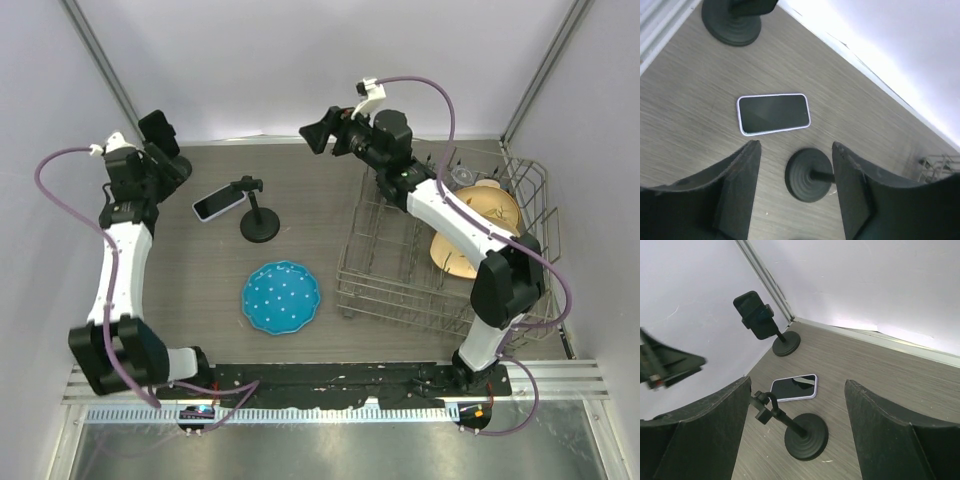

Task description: Place the phone on the phone stand

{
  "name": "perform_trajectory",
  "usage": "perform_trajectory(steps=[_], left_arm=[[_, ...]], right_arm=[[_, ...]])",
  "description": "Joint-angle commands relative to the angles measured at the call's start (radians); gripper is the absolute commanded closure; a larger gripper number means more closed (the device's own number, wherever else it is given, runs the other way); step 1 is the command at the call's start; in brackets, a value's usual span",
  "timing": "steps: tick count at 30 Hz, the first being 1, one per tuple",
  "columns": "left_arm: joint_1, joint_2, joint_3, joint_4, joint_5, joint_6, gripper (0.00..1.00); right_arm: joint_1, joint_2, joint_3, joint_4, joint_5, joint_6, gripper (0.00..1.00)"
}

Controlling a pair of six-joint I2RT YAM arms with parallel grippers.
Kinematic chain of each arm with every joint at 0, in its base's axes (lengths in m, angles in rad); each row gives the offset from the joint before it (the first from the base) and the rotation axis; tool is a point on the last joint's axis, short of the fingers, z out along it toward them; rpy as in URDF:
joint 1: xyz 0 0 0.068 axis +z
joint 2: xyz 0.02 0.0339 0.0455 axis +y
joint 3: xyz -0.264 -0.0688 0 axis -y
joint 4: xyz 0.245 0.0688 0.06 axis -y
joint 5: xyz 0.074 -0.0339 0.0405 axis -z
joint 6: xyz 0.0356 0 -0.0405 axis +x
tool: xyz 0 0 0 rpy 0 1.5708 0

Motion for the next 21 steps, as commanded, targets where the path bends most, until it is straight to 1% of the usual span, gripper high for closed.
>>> perform_trajectory(steps=[1,2,3,4,5,6,7,9,10,12,13,15,17,19,20,21], left_arm=[[0.022,0.184,0.009,0.139,0.037,-0.105,0.50],[0.022,0.211,0.011,0.158,0.034,-0.119,0.56],[0.023,0.262,0.008,0.217,0.045,-0.125,0.62],[0.017,0.287,0.003,0.241,0.042,-0.132,0.72],[0.013,0.307,0.003,0.262,0.022,-0.134,0.74],[0.004,0.333,0.006,0.291,-0.069,-0.125,0.76],[-0.024,0.376,0.012,0.302,-0.116,-0.090,0.78],[-0.047,0.431,0.038,0.313,-0.237,-0.073,0.76],[-0.061,0.491,0.051,0.317,-0.263,-0.073,0.74],[-0.063,0.553,0.089,0.327,-0.303,-0.109,0.72],[-0.063,0.621,0.104,0.327,-0.323,-0.128,0.71],[-0.063,0.683,0.164,0.321,-0.328,-0.140,0.71],[-0.064,0.753,0.192,0.322,-0.345,-0.163,0.71],[-0.061,0.789,0.225,0.327,-0.362,-0.177,0.71],[-0.059,0.826,0.242,0.307,-0.363,-0.178,0.71],[-0.052,0.841,0.289,0.295,-0.363,-0.197,0.73]], right_arm=[[-0.022,-0.097,-0.027,0.033,-0.038,-0.028,0.20],[-0.032,-0.107,-0.034,0.037,-0.032,-0.029,0.19],[-0.039,-0.111,-0.041,0.039,-0.033,-0.026,0.20],[-0.057,-0.117,-0.049,0.041,-0.036,-0.022,0.19],[-0.065,-0.119,-0.051,0.041,-0.039,-0.017,0.19],[-0.072,-0.121,-0.055,0.042,-0.047,-0.014,0.19],[-0.082,-0.121,-0.057,0.044,-0.050,-0.009,0.19],[-0.103,-0.124,-0.067,0.051,-0.056,0.000,0.20],[-0.111,-0.125,-0.072,0.056,-0.064,0.011,0.20],[-0.135,-0.134,-0.087,0.070,-0.072,0.020,0.19],[-0.141,-0.137,-0.090,0.073,-0.076,0.026,0.19],[-0.161,-0.142,-0.100,0.073,-0.084,0.028,0.19],[-0.177,-0.142,-0.104,0.079,-0.095,0.040,0.19],[-0.198,-0.137,-0.112,0.091,-0.107,0.057,0.20],[-0.200,-0.131,-0.113,0.108,-0.125,0.076,0.20],[-0.207,-0.121,-0.114,0.116,-0.136,0.089,0.20]])
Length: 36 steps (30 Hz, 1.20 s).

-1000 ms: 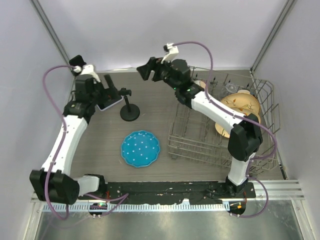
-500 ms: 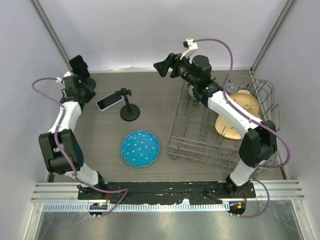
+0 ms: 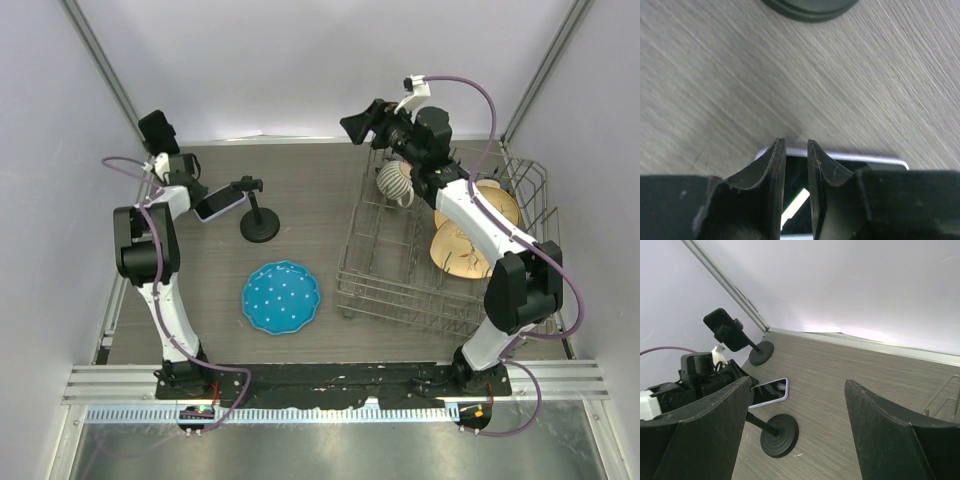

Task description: Place the phone on the phone stand

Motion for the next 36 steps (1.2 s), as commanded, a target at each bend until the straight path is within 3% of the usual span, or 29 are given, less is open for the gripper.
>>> perform_trajectory(steps=[1,4,9,14,19,25,28,31,32,36], left_arm=[[0.015,0.061,0.125,0.022,-0.084,-0.054,0.73],[0.020,0.110,0.206,-0.046,-0.093,-0.062,0.73],[0.041,0.211,0.358,-0.302,0.025,-0.166,0.80],[0.044,0.184,0.260,-0.274,0.125,-0.264,0.82],[0.052,0.148,0.235,-0.310,0.184,-0.257,0.81],[0.055,0.018,0.082,-0.264,0.257,-0.244,0.76],[0.056,-0.085,-0.039,-0.227,0.257,-0.223,0.67],[0.059,-0.178,-0.091,-0.221,0.257,-0.168,0.47],[0.059,-0.212,-0.099,-0.221,0.252,-0.143,0.36],[0.053,-0.249,-0.087,-0.279,0.253,0.073,0.15]], right_arm=[[-0.026,-0.028,0.000,0.106,-0.067,0.065,0.20],[-0.039,-0.014,-0.003,0.137,-0.101,0.104,0.20],[-0.060,-0.009,-0.019,0.187,-0.147,0.174,0.21],[-0.080,-0.007,-0.035,0.232,-0.171,0.211,0.22],[-0.088,-0.027,-0.049,0.244,-0.178,0.222,0.22],[-0.091,-0.043,-0.065,0.264,-0.188,0.237,0.22],[-0.091,-0.047,-0.069,0.272,-0.191,0.242,0.22],[-0.091,-0.054,-0.074,0.280,-0.194,0.248,0.22],[-0.091,-0.055,-0.078,0.281,-0.193,0.248,0.22],[-0.091,-0.063,-0.085,0.289,-0.193,0.248,0.22]])
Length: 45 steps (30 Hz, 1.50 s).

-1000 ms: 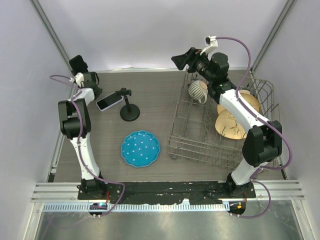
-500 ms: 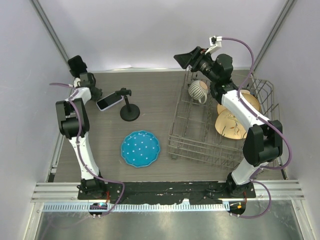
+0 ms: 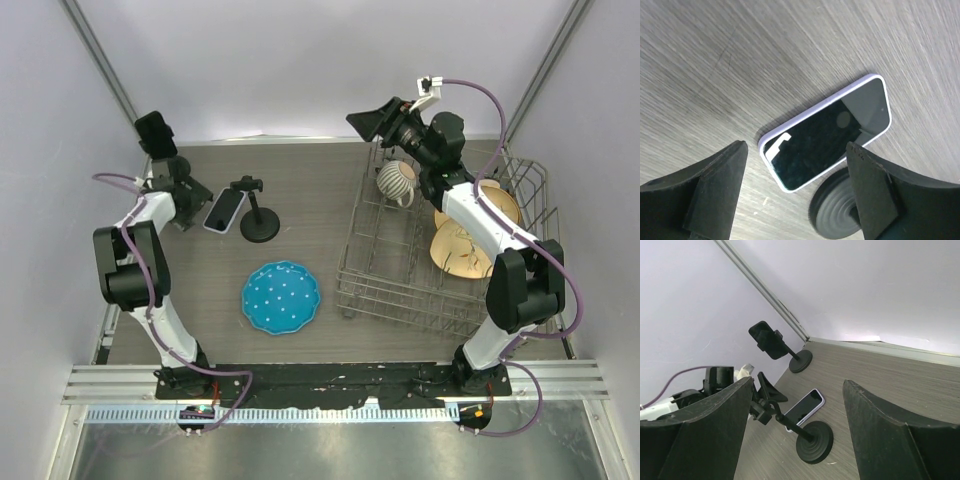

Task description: Place the phone on the phone stand

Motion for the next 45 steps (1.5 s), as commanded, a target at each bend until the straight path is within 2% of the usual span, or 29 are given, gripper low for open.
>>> perform_trajectory(steps=[1,2,3,5,9,14,22,25,28,33,38,43,45], left_arm=[[-0.004,-0.066,0.054,-0.099,0.010,0.290,0.12],[-0.015,-0.048,0.079,-0.142,0.013,0.337,0.07],[-0.018,-0.006,0.105,-0.219,0.083,0.381,0.06],[-0.028,0.034,0.188,-0.284,0.128,0.482,0.00],[-0.032,0.091,0.280,-0.380,0.186,0.601,0.00],[-0.035,0.159,0.364,-0.390,0.286,0.700,0.00],[-0.058,0.230,0.456,-0.397,0.220,0.871,0.00],[-0.056,0.307,0.551,-0.454,0.241,0.904,0.00],[-0.058,0.361,0.603,-0.475,0.329,0.927,0.00],[-0.058,0.448,0.669,-0.546,0.324,0.938,0.00],[-0.065,0.450,0.618,-0.509,0.399,0.944,0.00],[-0.097,0.440,0.596,-0.517,0.335,0.946,0.00],[-0.119,0.416,0.558,-0.494,0.231,0.954,0.00]], right_arm=[[-0.003,-0.062,0.000,0.068,-0.013,0.012,0.22],[-0.005,-0.060,0.000,0.070,-0.013,0.014,0.22],[-0.003,-0.057,0.001,0.071,-0.016,0.014,0.22],[-0.003,-0.051,0.001,0.074,-0.019,0.020,0.22],[-0.006,-0.044,0.003,0.082,-0.024,0.024,0.23],[-0.005,-0.037,0.003,0.096,-0.030,0.034,0.23],[-0.005,-0.016,0.000,0.131,-0.037,0.063,0.23],[-0.006,-0.007,0.000,0.154,-0.051,0.083,0.23],[-0.005,-0.005,-0.002,0.162,-0.056,0.084,0.23],[-0.006,-0.019,-0.026,0.208,-0.051,0.095,0.23],[-0.006,-0.010,-0.031,0.237,-0.063,0.119,0.23],[-0.006,-0.007,-0.031,0.239,-0.063,0.121,0.23],[-0.006,-0.007,-0.031,0.243,-0.067,0.124,0.23]])
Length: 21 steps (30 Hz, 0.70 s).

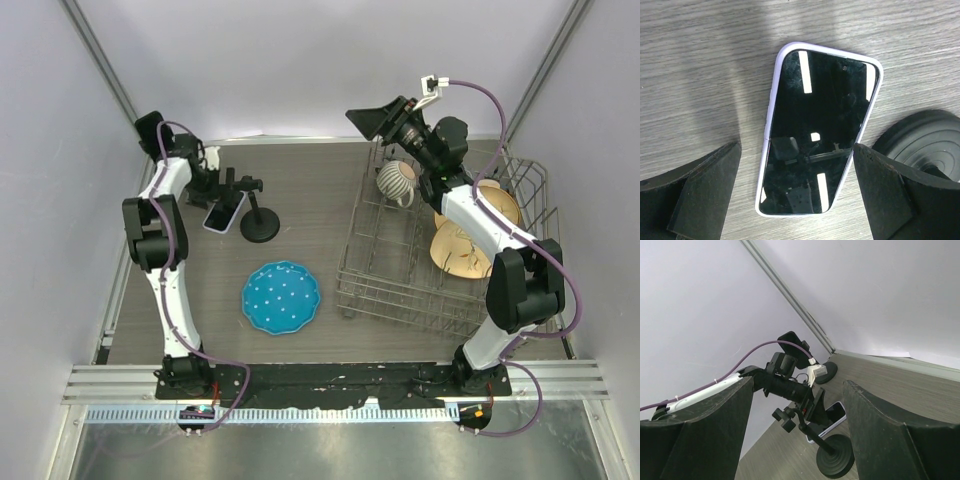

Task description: Place the phone on the phone stand

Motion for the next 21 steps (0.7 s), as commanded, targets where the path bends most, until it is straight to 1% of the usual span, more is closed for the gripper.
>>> perform_trajectory(steps=[1,4,8,10,11,13,15,17,18,20,21], left_arm=[[-0.073,-0.017,-0.096,-0.002,-0.103,0.024,0.00],[-0.091,-0.047,-0.153,0.025,-0.132,0.047,0.00],[-0.091,-0.041,-0.157,0.000,-0.160,0.051,0.00],[-0.091,-0.040,-0.166,0.003,-0.221,0.047,0.00],[-0.122,-0.035,-0.163,-0.003,-0.258,0.045,0.00],[-0.128,-0.009,-0.141,-0.027,-0.318,0.036,0.00],[-0.128,0.005,-0.128,-0.049,-0.315,0.030,0.02],[-0.128,0.031,-0.096,-0.086,-0.297,0.022,0.09],[-0.128,0.041,-0.082,-0.104,-0.297,0.021,0.18],[-0.128,0.063,-0.056,-0.142,-0.297,0.010,0.31],[-0.128,0.061,-0.058,-0.141,-0.301,0.010,0.43]], right_arm=[[-0.005,-0.005,0.005,0.071,-0.014,0.018,0.23],[-0.005,-0.005,0.003,0.073,-0.014,0.020,0.23],[-0.007,-0.011,-0.001,0.074,-0.011,0.020,0.23],[-0.005,-0.016,-0.006,0.076,-0.012,0.017,0.23],[-0.005,-0.021,-0.006,0.076,-0.012,0.018,0.23],[-0.005,-0.022,-0.006,0.076,-0.011,0.020,0.23],[-0.005,-0.021,-0.007,0.080,-0.014,0.023,0.23],[-0.005,-0.019,-0.006,0.082,-0.015,0.026,0.23],[-0.005,-0.019,-0.004,0.082,-0.017,0.024,0.23],[-0.005,-0.019,-0.004,0.080,-0.014,0.027,0.23],[-0.007,-0.016,-0.003,0.080,-0.014,0.029,0.23]])
